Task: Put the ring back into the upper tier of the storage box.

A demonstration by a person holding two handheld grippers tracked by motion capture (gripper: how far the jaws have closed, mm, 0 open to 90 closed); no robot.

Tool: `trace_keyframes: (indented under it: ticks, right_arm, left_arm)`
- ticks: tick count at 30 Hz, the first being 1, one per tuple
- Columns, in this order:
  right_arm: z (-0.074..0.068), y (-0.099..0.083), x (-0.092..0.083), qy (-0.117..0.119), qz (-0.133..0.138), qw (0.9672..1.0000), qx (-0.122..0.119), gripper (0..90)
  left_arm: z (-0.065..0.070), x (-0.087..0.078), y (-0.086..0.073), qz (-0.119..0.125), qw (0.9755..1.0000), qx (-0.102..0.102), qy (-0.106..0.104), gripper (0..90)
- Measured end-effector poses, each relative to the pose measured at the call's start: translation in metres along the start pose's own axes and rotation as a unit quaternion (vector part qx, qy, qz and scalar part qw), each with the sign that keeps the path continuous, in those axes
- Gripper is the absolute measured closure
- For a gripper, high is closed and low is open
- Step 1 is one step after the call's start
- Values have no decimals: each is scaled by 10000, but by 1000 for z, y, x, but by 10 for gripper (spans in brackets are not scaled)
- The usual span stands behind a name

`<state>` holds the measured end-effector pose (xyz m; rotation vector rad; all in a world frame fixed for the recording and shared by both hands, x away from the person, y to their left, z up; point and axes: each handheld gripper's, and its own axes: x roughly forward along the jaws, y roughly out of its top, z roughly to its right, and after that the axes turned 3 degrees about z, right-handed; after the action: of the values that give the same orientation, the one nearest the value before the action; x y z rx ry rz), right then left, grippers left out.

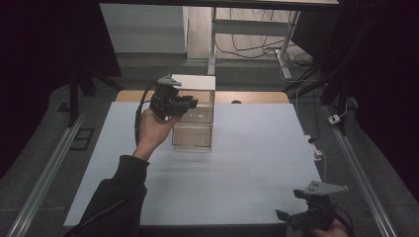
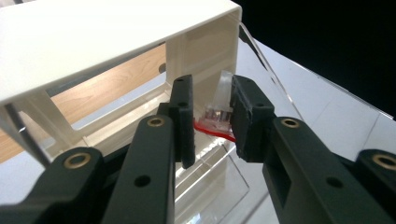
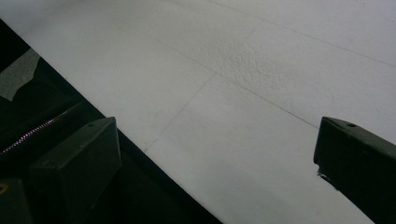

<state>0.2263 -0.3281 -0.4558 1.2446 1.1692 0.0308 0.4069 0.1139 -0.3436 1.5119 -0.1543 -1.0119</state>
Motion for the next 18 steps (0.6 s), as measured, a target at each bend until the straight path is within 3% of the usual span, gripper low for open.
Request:
trace_keyframes:
  ticks: [18]
  right_arm:
    - [1, 0, -1, 44, 20, 10000, 12, 4]
  left_arm:
    - [7, 31, 15, -390, 9984, 123, 379, 698]
